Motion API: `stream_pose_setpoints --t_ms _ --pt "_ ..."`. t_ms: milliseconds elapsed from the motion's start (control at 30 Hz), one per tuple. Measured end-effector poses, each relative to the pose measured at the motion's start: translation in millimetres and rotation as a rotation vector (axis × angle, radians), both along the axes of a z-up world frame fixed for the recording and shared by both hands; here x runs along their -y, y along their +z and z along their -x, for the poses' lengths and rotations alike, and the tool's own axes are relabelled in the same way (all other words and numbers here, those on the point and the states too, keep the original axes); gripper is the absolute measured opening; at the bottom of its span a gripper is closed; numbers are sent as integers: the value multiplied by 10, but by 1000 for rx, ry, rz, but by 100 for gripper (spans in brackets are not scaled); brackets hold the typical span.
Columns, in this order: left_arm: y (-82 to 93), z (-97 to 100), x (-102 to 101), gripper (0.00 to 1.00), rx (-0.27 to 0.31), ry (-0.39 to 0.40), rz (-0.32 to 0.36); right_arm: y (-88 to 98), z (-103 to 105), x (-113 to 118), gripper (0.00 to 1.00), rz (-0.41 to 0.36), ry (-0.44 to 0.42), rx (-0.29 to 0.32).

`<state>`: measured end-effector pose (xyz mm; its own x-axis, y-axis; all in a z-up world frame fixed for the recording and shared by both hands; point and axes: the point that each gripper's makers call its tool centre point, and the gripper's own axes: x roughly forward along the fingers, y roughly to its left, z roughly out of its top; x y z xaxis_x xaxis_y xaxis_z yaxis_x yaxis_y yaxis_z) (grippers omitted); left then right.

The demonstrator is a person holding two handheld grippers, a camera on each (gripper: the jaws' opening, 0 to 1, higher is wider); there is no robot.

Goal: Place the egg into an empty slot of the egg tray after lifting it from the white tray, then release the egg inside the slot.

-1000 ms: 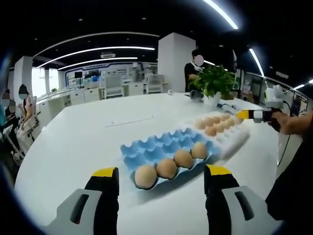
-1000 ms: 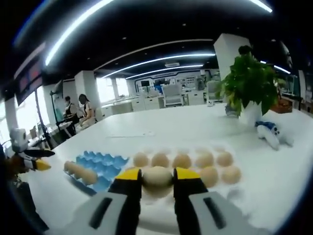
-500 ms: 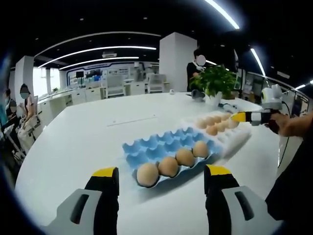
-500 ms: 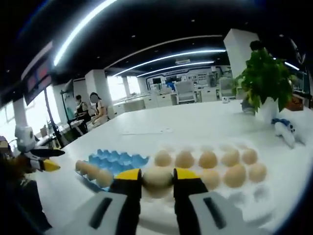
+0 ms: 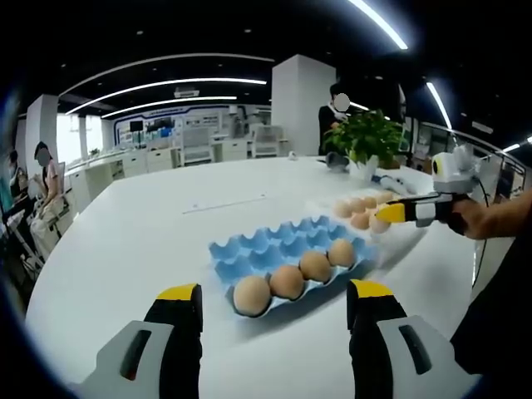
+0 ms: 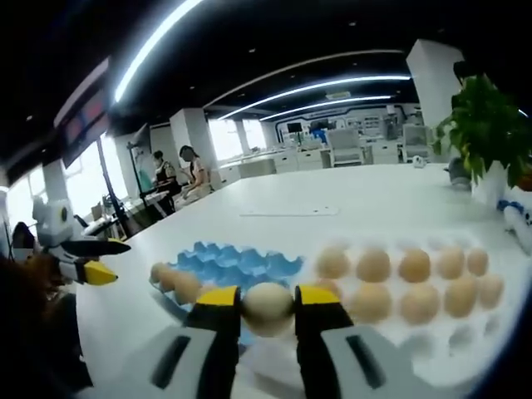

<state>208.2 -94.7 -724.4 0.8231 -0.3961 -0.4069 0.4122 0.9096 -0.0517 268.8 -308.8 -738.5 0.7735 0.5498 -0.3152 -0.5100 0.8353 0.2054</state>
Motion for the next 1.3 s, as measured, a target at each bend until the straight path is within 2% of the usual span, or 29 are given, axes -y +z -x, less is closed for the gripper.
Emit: stream_pose_setpoints --t_ms 400,733,1067,1300 --pt "9 -2 -2 71 3 3 6 -159 -1 -226 24 30 73 -20" --pt "4 -1 -20 71 1 8 6 -223 9 -274 25 58 107 -20" --pt "23 -7 -21 71 6 9 12 -349 33 -352 25 132 161 -11" --pt "23 -12 -16 71 6 7 6 -387 37 -369 25 144 184 -9"
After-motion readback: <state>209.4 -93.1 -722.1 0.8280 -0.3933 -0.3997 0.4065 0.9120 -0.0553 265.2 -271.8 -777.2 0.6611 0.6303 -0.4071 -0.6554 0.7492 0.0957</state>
